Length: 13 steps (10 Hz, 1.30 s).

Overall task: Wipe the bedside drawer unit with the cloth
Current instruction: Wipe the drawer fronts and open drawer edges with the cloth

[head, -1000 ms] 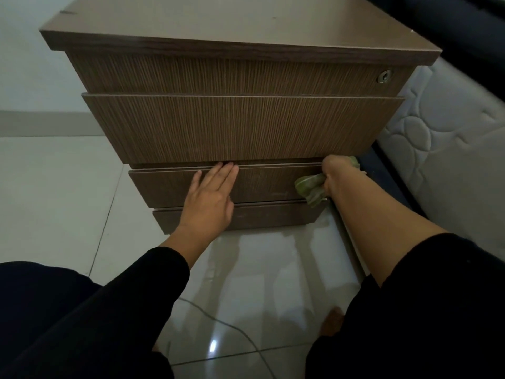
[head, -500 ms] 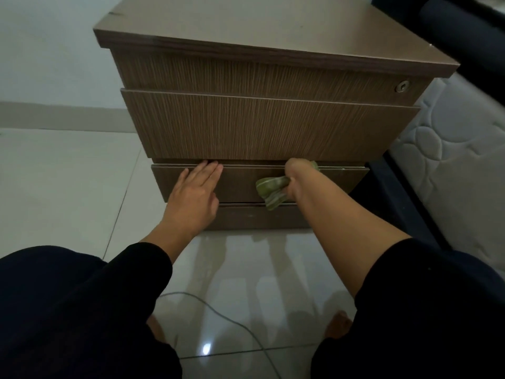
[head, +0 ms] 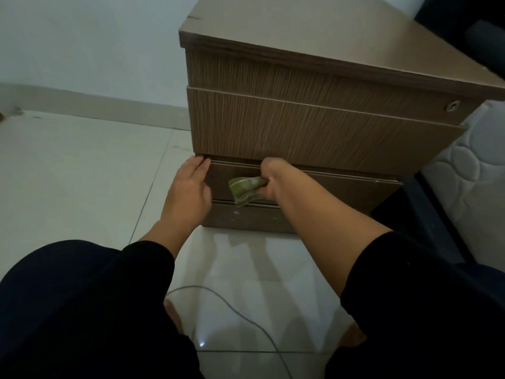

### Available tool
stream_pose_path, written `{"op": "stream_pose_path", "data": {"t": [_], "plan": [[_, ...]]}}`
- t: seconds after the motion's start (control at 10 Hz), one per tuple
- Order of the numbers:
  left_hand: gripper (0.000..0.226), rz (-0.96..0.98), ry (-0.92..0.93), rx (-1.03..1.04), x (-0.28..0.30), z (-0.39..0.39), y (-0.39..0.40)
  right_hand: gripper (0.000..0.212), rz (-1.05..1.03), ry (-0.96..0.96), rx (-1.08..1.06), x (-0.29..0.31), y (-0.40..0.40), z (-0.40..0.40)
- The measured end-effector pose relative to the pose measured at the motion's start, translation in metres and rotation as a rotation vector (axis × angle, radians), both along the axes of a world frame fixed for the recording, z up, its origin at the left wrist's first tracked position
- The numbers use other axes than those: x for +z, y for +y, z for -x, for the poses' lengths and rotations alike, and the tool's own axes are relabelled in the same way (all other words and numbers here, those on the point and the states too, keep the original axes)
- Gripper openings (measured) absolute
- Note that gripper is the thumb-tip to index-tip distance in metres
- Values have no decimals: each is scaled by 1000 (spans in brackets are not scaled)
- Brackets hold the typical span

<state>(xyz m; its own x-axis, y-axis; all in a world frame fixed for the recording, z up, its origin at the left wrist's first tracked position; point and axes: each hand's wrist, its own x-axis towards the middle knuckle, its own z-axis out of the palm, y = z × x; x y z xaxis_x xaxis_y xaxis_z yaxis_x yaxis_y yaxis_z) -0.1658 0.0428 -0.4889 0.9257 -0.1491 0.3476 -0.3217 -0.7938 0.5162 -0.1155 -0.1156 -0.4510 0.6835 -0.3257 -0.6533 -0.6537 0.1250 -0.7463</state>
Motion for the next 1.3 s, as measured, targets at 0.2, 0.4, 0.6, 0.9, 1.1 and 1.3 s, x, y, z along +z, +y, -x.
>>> {"op": "stream_pose_path", "data": {"t": [0.2, 0.4, 0.6, 0.9, 1.1, 1.3], "plan": [[39, 200, 60, 57, 6, -5, 7, 23, 30, -9, 56, 3, 45, -3], [36, 451, 161, 125, 18, -3, 12, 20, 3, -18, 149, 4, 83, -8], [42, 571, 236, 218, 18, -7, 16, 32, -67, -85, 318, 15, 105, 4], [54, 464, 155, 311, 23, -9, 18, 7, 377, -99, 562, -7, 113, 23], [54, 630, 164, 356, 32, -9, 15, 46, 1175, -579, 1306, -19, 96, 66], [65, 779, 524, 377, 34, -19, 6, 26, 1828, -978, 1856, -37, 68, 56]]}}
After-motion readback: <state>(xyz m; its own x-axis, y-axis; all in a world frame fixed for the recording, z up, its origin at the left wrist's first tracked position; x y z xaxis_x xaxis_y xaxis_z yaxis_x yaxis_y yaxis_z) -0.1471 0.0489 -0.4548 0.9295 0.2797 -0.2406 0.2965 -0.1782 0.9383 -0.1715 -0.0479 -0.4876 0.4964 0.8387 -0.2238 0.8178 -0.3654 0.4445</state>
